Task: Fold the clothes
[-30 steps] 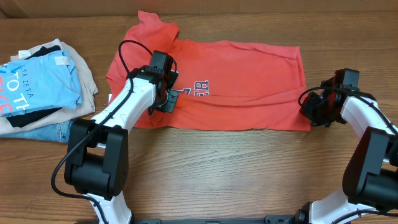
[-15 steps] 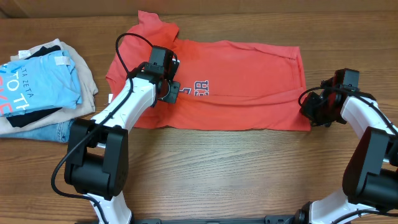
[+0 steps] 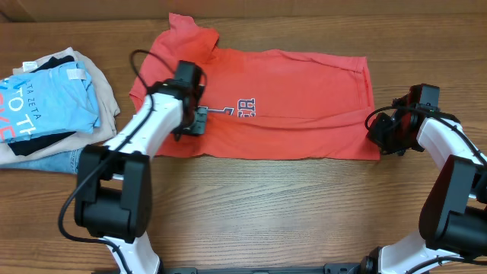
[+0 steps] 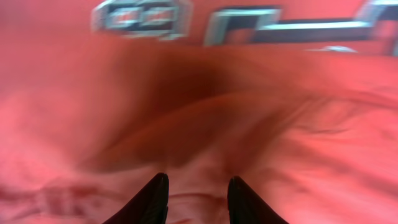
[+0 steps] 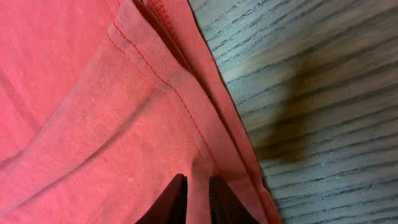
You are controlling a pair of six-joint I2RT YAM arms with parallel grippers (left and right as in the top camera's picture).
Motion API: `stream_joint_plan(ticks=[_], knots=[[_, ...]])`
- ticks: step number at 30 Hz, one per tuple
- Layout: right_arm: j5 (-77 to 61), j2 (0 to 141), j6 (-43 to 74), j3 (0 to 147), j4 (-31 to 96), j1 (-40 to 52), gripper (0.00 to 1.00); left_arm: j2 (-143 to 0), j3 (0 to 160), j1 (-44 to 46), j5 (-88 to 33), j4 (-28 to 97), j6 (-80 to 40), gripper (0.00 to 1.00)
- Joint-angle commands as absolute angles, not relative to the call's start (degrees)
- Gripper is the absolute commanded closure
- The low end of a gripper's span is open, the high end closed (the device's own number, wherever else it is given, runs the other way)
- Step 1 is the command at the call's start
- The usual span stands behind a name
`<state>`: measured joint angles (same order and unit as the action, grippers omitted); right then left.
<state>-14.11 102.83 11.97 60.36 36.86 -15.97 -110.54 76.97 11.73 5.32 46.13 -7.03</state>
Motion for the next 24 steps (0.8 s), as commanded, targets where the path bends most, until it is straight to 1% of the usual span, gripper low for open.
stream_joint_plan(ticks=[1,6,10,12,18,24], knots=[[-14.72,102.78,11.49,60.05,37.5,-15.66,0.84,-108.62,77.89,7.2,3.55,46.76,-12.51,0.64],[-15.75,102.78,8.8,60.07,38.09,-15.66,0.84,-108.86,75.99,3.14,-2.15,46.68,-13.13,0.64],[-15.68,102.78,8.73,60.05,38.57,-15.64,0.84,-108.88,73.25,2.92,-2.37,45.3,-13.08,0.64],[-14.83,102.78,8.75,60.05,38.96,-15.64,0.74,-108.95,71.53,2.92,-2.31,43.83,-13.08,0.63],[-12.49,102.78,8.93,60.05,39.86,-15.66,0.74,-108.97,65.73,2.9,-0.71,38.79,-13.08,0.6],[-10.59,102.78,8.95,60.05,42.06,-15.66,0.75,-108.99,61.52,2.9,2.79,36.45,-13.13,0.59]])
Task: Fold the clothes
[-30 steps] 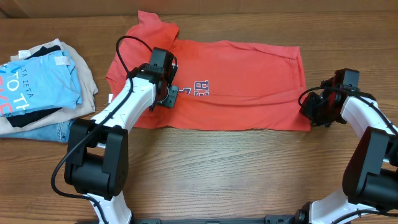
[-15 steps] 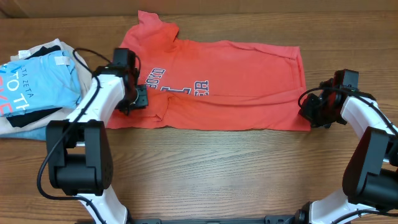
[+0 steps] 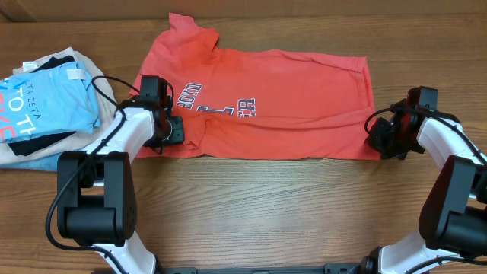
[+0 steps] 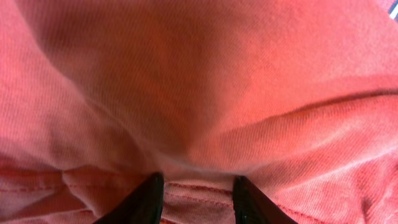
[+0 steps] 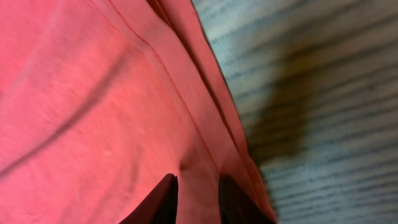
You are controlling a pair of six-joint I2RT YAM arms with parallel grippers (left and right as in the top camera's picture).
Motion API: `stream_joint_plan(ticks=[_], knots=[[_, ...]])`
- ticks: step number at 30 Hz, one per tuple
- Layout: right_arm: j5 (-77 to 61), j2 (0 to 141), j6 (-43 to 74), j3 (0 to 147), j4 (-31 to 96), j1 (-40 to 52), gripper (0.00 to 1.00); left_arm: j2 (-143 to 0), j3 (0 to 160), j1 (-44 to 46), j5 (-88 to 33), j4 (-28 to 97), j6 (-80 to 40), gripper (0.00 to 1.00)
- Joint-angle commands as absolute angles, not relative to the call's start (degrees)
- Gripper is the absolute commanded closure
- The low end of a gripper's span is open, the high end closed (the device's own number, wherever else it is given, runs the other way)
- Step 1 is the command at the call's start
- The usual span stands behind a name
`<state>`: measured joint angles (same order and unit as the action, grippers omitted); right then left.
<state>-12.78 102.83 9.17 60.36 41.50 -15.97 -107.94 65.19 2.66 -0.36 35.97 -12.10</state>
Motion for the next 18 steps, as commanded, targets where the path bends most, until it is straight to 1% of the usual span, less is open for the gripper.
stream_joint_plan(ticks=[1,3,6,10,13,15,17,18], knots=[[-9.61,102.8,8.97,60.05,42.74,-15.66,0.75,-108.99,61.1,2.9,3.01,36.36,-13.13,0.58],[-7.25,102.89,9.63,60.05,44.69,-15.66,0.75,-108.99,60.6,2.85,3.01,37.41,-13.15,0.56],[-4.56,103.33,10.48,59.99,47.22,-15.86,0.74,-108.99,60.03,2.85,3.01,39.64,-13.39,0.55],[-4.54,103.88,10.52,59.94,48.99,-15.86,0.74,-108.99,57.89,2.57,3.6,40.12,-14.57,0.55],[-3.7,103.92,10.96,59.94,50.06,-15.86,0.74,-108.99,55.66,1.37,3.55,40.56,-17.93,0.53],[-0.43,103.92,13.26,59.94,51.16,-15.86,0.74,-108.99,54.22,0.27,3.38,41.19,-19.79,0.51],[0.78,103.92,13.93,59.94,51.42,-15.86,0.73,-109.01,52.86,-1.02,3.42,41.36,-20.16,0.51],[-0.12,103.92,13.85,59.94,51.27,-15.86,0.71,-108.99,52.29,-1.78,3.44,41.36,-20.14,0.52]])
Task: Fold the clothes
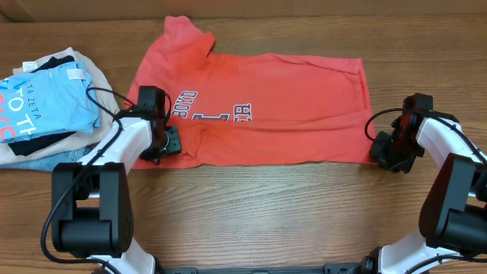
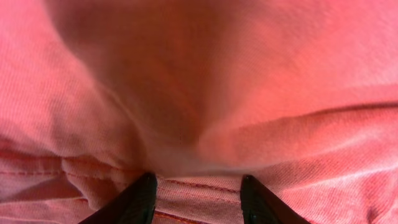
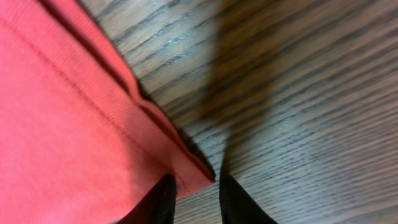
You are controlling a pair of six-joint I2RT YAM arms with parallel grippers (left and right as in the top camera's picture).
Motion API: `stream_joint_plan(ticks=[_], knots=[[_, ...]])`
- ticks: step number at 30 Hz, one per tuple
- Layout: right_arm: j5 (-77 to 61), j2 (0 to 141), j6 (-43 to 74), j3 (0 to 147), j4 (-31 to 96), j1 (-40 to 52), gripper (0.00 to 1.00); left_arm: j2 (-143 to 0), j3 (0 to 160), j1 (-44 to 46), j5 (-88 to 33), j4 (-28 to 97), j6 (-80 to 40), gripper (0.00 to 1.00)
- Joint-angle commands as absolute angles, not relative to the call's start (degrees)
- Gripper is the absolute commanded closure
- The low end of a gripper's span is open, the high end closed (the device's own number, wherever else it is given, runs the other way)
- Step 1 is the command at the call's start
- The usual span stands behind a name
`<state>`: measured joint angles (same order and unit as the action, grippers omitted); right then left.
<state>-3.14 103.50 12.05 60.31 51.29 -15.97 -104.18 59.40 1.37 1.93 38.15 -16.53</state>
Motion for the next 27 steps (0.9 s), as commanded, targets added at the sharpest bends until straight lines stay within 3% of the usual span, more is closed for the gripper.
stream_joint_plan(ticks=[1,7,11,17,21,27], knots=[[-1.34,103.92,13.72,59.94,51.11,-15.86,0.69,-108.99,52.01,-2.42,3.42,41.34,-19.77,0.52],[-8.32,103.92,13.3,59.94,49.78,-15.75,0.66,-108.99,51.86,-3.62,3.38,41.04,-19.29,0.52],[-8.29,103.92,13.3,59.94,49.39,-15.75,0.74,-108.99,51.86,-3.62,3.36,41.06,-19.29,0.52],[-11.92,103.92,13.28,59.94,48.25,-15.75,0.74,-108.99,51.86,-3.57,3.33,41.08,-19.29,0.52],[-11.57,103.92,13.28,59.94,48.16,-15.75,0.93,-108.99,51.86,-3.57,3.14,41.06,-19.29,0.52],[-7.9,103.92,14.13,59.94,48.84,-15.77,0.96,-108.99,51.86,-3.57,3.14,41.32,-19.29,0.51]])
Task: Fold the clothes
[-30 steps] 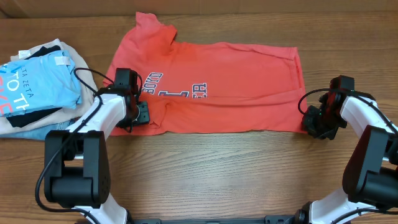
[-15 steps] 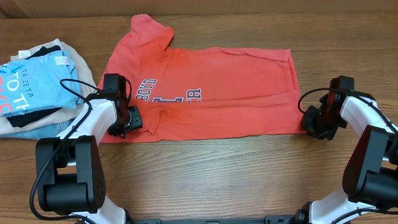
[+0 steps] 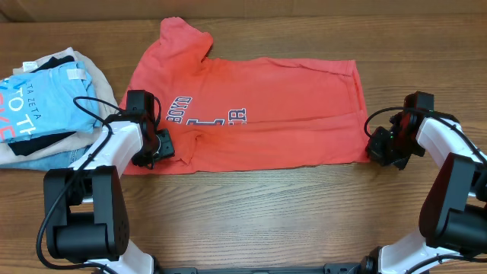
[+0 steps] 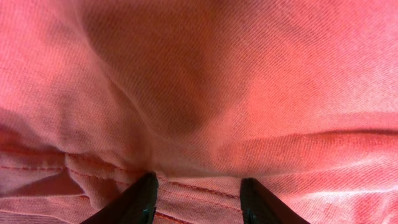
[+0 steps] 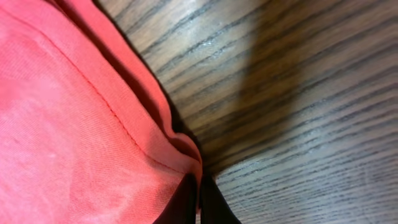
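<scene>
The red T-shirt (image 3: pixel 259 106) with dark lettering lies spread flat across the table, one sleeve pointing to the far left. My left gripper (image 3: pixel 157 144) rests on its near left corner. In the left wrist view the left gripper (image 4: pixel 198 200) stands open, its fingers wide apart with the stitched hem (image 4: pixel 199 190) bunched between them. My right gripper (image 3: pixel 378 147) is at the shirt's near right corner. In the right wrist view the right gripper (image 5: pixel 199 202) is shut on the folded red edge (image 5: pixel 180 149).
A pile of folded clothes (image 3: pixel 46 99), light blue on top over beige and black, lies at the far left, close to the shirt's left edge. Bare wooden table (image 3: pixel 266 213) runs along the front between my two arms.
My right gripper's fingers stood apart astride the shirt's corner; now they are shut on it. My left gripper and the shirt's left end sit a little further left and nearer the front.
My left gripper first lay on the shirt beside the lettering, the right at the near right corner. Then the left was at the near left edge and more lettering showed. The right fingers parted, the shirt shifted left, and now the right is shut on its corner.
</scene>
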You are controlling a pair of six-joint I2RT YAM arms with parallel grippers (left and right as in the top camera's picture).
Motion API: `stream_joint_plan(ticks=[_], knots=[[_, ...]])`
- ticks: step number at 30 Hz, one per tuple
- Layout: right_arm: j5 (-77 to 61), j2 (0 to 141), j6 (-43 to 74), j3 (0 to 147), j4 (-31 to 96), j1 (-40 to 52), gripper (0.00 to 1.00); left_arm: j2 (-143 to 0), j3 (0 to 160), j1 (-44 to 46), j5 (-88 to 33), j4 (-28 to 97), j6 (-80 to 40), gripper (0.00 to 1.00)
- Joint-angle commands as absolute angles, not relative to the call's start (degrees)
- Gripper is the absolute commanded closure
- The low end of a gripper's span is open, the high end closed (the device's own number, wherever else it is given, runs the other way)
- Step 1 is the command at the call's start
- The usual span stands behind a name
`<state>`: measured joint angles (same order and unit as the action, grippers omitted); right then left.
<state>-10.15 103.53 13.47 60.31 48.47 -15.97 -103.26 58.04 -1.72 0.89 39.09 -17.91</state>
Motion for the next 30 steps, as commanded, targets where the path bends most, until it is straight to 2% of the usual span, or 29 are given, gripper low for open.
stream_joint_plan(ticks=[1,5,11,22,24,30], knots=[[-5.5,103.92,16.21,59.94,49.8,-15.86,0.96,-108.99,51.86,-3.57,3.11,41.58,-19.29,0.52],[3.81,103.92,22.04,59.94,53.23,-16.16,0.96,-108.99,51.86,-3.55,2.94,44.34,-19.97,0.56],[9.13,103.92,26.2,59.94,57.23,-18.44,0.96,-108.99,51.79,-3.55,2.92,49.74,-21.96,0.57],[9.39,103.92,26.87,59.94,58.89,-26.87,0.96,-108.99,51.53,-3.36,0.36,57.39,-23.44,0.62],[9.34,103.92,26.87,59.94,58.94,-27.46,0.96,-109.01,51.13,-3.36,0.38,58.57,-23.73,0.65],[8.93,103.92,26.87,59.94,58.41,-27.44,0.96,-108.99,49.98,-3.36,0.64,58.26,-23.88,0.64]])
